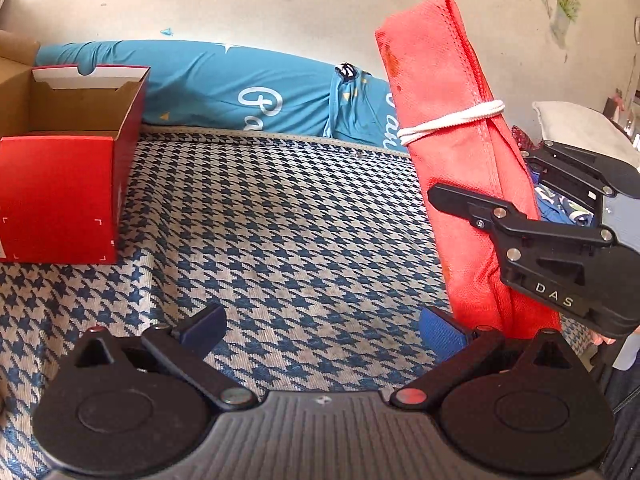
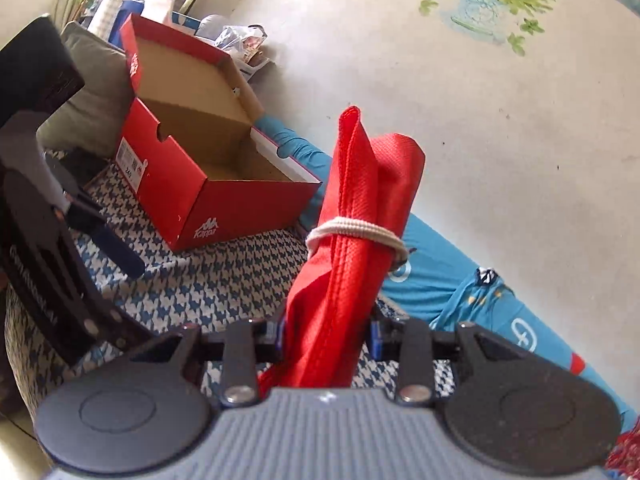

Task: Fold shopping bag
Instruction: 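Raise the bound red bag high and turn it with the right tool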

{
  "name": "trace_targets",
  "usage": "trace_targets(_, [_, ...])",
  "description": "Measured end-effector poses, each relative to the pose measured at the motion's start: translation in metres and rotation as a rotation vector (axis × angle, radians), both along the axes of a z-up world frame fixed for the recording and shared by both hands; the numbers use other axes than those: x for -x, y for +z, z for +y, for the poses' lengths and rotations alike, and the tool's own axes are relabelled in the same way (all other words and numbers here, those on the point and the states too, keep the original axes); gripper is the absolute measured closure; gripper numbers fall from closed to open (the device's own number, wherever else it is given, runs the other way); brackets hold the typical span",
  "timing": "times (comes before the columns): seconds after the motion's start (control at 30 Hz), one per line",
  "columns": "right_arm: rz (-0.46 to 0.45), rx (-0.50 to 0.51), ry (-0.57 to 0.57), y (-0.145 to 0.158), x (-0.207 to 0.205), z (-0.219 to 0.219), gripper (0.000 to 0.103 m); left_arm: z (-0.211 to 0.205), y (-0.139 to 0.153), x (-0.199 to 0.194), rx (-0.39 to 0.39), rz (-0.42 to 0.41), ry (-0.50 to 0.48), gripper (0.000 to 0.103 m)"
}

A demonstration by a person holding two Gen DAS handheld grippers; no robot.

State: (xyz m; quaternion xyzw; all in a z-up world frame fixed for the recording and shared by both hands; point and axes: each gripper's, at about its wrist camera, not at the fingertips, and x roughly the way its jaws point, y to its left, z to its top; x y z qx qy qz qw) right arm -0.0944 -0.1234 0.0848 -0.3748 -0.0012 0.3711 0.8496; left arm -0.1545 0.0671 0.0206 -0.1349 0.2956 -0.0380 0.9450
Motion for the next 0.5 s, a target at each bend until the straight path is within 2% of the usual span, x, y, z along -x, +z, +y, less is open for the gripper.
trace_targets(0.23, [-0.199, 0.097, 0.039, -0.002, 0.027, -0.01, 0.07, 0.002, 0.02, 0.009, -0.004, -0.038, -0.08, 0.0])
trace_targets(0.4, [-0.418, 0.209, 0.091, -0.008, 0.046, -0.016, 0.07, 0.001, 0.033, 0.017, -0.045, -0.044, -0.162, 0.0])
trace_targets(0.5, [-0.498, 0.241, 0.106, -0.011, 0.053, -0.019, 0.07, -0.001, 0.041, 0.022, -0.054, -0.053, -0.21, 0.0])
